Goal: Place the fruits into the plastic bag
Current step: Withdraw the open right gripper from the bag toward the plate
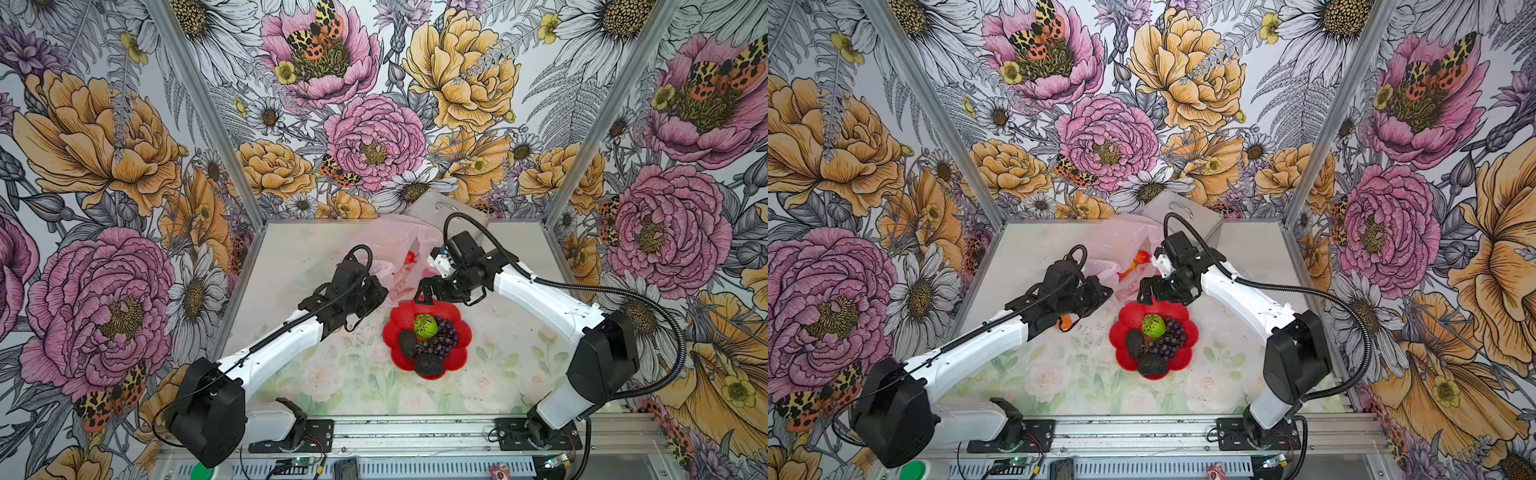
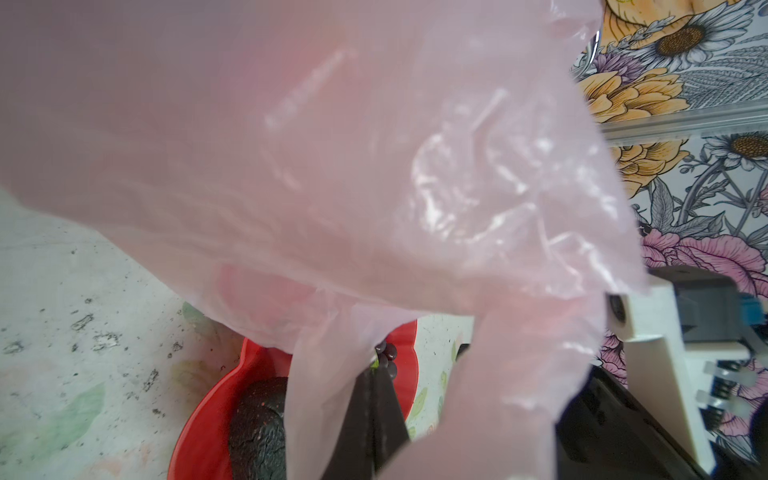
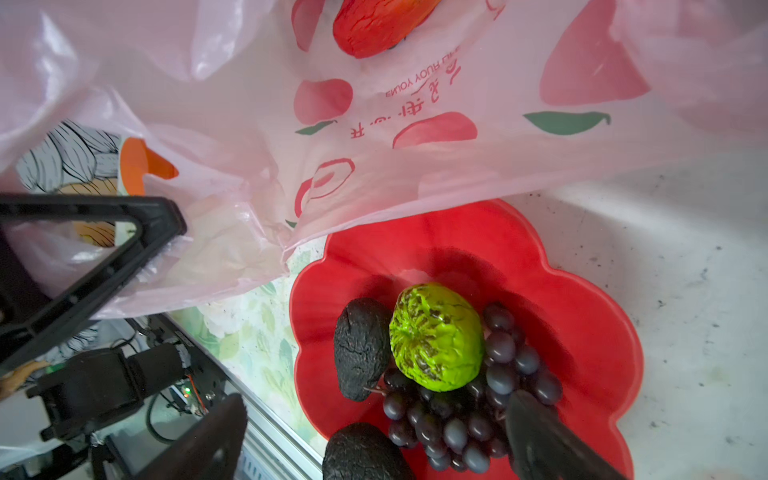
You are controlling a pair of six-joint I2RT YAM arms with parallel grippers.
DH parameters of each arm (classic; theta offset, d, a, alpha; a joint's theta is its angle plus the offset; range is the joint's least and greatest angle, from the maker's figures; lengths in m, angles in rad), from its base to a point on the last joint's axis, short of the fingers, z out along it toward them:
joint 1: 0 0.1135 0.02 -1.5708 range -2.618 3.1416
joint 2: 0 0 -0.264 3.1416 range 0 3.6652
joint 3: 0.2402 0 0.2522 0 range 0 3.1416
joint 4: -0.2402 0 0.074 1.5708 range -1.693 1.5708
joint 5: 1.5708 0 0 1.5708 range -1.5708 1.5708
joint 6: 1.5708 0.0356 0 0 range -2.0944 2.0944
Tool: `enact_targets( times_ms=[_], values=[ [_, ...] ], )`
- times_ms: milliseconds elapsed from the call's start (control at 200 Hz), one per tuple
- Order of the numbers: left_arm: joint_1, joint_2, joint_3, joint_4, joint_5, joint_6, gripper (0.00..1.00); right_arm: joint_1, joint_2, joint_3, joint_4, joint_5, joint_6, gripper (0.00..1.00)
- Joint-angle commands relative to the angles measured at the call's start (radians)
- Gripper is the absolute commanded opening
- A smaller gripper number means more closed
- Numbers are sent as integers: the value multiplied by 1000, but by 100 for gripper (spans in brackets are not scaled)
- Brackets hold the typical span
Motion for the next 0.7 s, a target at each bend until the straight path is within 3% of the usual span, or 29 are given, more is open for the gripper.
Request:
enact_targets(
  times_ms=[0, 235, 695],
  values=[
    [7, -6, 20, 6, 26, -13, 0, 57, 50, 70, -106, 133, -101, 100],
    [8, -47, -10, -4, 19, -18, 0, 153, 135, 141, -214, 317, -162, 100],
    [14, -92, -48, -12, 13, -20, 0, 213, 281, 197, -287, 434, -185, 100]
  ],
)
